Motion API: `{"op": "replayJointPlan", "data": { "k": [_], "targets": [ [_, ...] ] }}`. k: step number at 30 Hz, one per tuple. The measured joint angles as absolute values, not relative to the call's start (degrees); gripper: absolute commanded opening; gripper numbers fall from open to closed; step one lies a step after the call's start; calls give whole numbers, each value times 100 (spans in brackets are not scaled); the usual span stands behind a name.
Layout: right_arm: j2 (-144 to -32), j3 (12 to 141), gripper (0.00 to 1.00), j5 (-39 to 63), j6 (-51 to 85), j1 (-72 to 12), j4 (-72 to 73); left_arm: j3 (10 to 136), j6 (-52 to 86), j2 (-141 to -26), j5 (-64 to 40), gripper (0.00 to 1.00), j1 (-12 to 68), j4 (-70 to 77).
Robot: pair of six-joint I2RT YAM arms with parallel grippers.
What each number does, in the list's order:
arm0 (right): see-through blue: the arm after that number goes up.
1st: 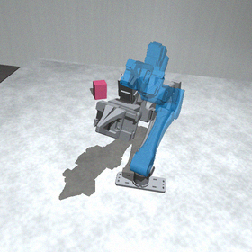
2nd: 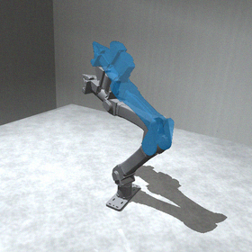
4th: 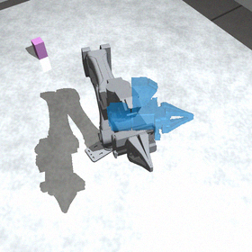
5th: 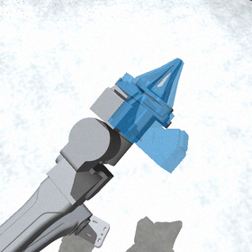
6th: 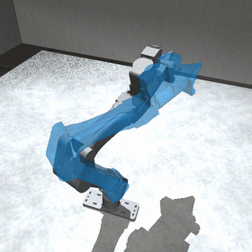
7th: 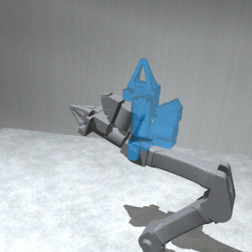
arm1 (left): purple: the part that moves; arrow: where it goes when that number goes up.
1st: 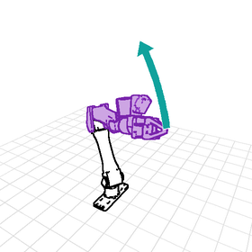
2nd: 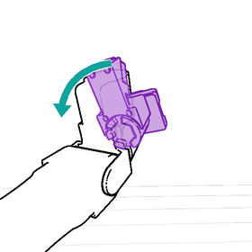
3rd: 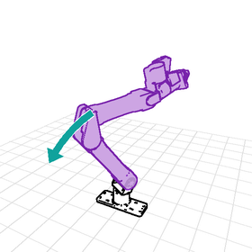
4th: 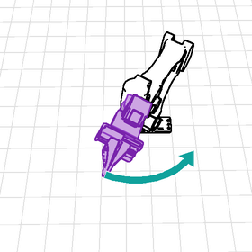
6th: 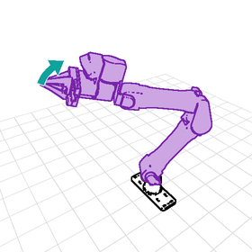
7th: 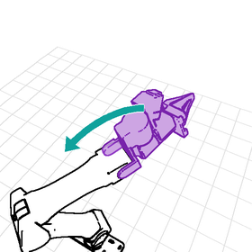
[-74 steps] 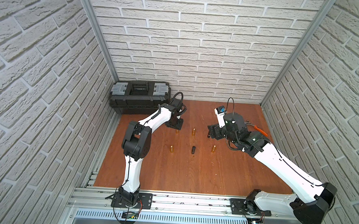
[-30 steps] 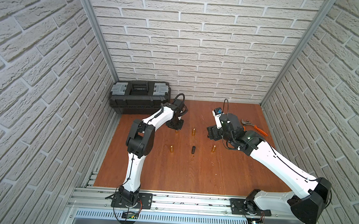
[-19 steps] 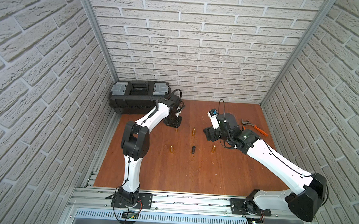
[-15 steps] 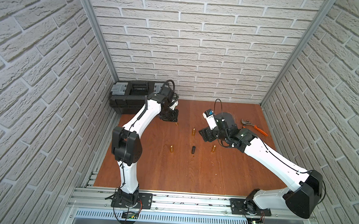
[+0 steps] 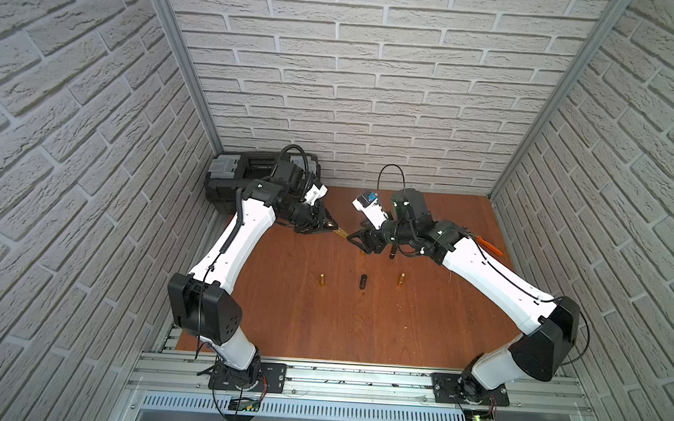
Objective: Open the lipstick cap
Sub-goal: Open the cover of the lipstick.
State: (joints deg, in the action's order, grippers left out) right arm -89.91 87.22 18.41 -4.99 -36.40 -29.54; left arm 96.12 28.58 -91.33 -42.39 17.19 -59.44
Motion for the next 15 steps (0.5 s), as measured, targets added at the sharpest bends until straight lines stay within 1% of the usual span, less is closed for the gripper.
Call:
{"op": "replayJointPlan", "data": {
  "k": [6,12,15],
  "targets": [
    [-9380,8995,61,2290,-733,-3651,-3138,9424,3057,-8873,-4512,9,1717,-5892],
    [-9555,9142,55,2453,-864,-3686,-3326,9413,3092,-8866,-4644,8,1708,-5894],
    [-9590,9209,49,2477,-902,-3693,-3328,9413,3089,-8866,-4665,8,1704,-5900]
  ]
}}
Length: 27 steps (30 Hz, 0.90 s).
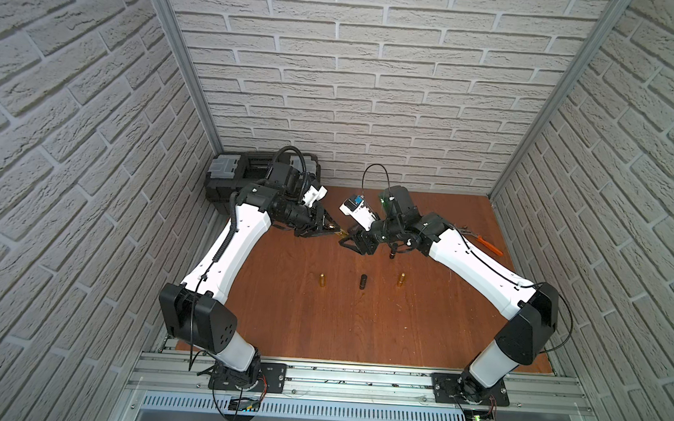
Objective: Open the lipstick cap
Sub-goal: Open the cover of the lipstick.
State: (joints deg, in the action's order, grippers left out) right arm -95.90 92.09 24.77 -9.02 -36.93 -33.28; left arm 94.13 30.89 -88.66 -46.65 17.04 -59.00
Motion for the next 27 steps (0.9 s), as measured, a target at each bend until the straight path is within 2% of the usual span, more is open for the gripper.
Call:
{"op": "replayJointPlan", "data": {
  "k": [8,10,21,27],
  "targets": [
    [-9721,9480,20,2550,-1000,-3704,-3522,9413,3098,-8866,-4757,9,1656,-5887],
    [-9732,9507,3,2580,-1037,-3734,-3557,9413,3111,-8879,-4777,9,1610,-5854],
    [-9732,9570,3,2388,-1035,-3774,-3610,9411,3114,-8879,-4890,7,1505,-5878],
    [-9732,9561,3,2169,-1041,-3846,-3448,9386,3116,-8879,-5068,3,1341,-5863]
  ]
}}
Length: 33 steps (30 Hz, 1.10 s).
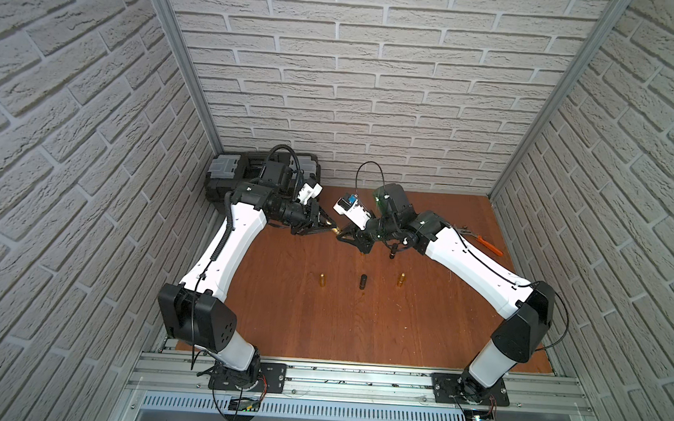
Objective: Open the lipstick cap
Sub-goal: Open the cover of the lipstick, then place the cover at the center of the board.
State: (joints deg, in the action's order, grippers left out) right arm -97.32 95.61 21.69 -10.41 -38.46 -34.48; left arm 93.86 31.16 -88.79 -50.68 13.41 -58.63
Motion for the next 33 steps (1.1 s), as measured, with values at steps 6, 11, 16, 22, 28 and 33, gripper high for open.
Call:
{"op": "replayJointPlan", "data": {
  "k": [6,11,16,22,28,33],
  "targets": [
    [-9706,9336,3,1865,-1081,-3881,-3409,9338,3162,-8877,-5188,3,1041,-5780],
    [-9708,9157,3,1507,-1103,-3846,-3734,9338,3173,-8877,-5249,3,751,-5655],
    [-9695,9155,3,1328,-1098,-3839,-3776,9345,3011,-8895,-4716,6,801,-5743],
    [-9459,9157,3,1142,-1094,-3865,-3892,9332,2757,-9413,-2687,8,1347,-5655],
    [-8914,9120,3,906,-1026,-3966,-3968,8873,2657,-10191,-1063,9,1973,-4939],
    [-8506,8871,3,709,-932,-4047,-3966,8838,2591,-10755,-150,10,2231,-4565]
  ]
}}
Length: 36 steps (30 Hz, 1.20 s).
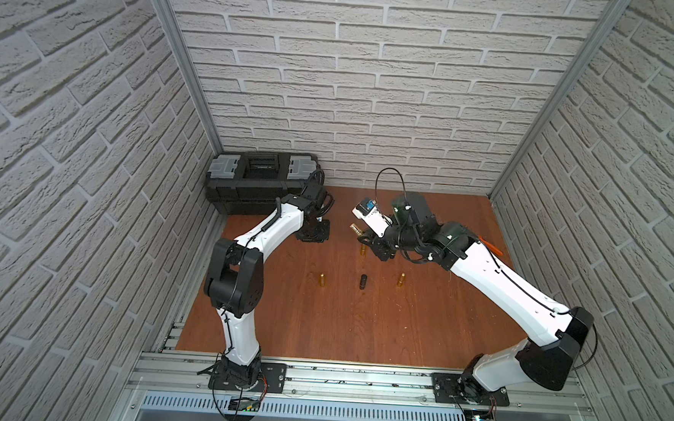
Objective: Open the lipstick cap
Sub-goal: Place the cover at the center of the board.
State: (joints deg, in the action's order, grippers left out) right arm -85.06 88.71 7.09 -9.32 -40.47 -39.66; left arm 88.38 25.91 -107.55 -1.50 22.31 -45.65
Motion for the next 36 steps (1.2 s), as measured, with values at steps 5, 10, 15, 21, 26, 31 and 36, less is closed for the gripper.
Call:
{"op": "replayJointPlan", "data": {
  "k": [5,10,15,21,26,31,36],
  "targets": [
    [-8464,8709,3,578,-849,-4053,-3970,8768,2547,-11102,283,10,2220,-4165],
    [-8464,8694,3,458,-801,-4080,-3972,8654,2543,-11410,427,10,2145,-3883],
    [-8464,8676,3,362,-788,-4119,-3972,8458,2543,-11531,405,11,2073,-3719],
    [-8473,8672,3,246,-781,-4139,-3968,8458,2523,-11620,327,12,2053,-3579],
    [-8503,8665,3,189,-777,-4152,-3972,8379,2526,-11646,217,14,2036,-3503],
    [-8512,8665,3,128,-773,-4152,-3970,8322,2526,-11646,185,21,2025,-3361],
    [-8576,8665,3,104,-773,-4154,-3970,8237,2512,-11651,165,36,2025,-3310]
  ]
}}
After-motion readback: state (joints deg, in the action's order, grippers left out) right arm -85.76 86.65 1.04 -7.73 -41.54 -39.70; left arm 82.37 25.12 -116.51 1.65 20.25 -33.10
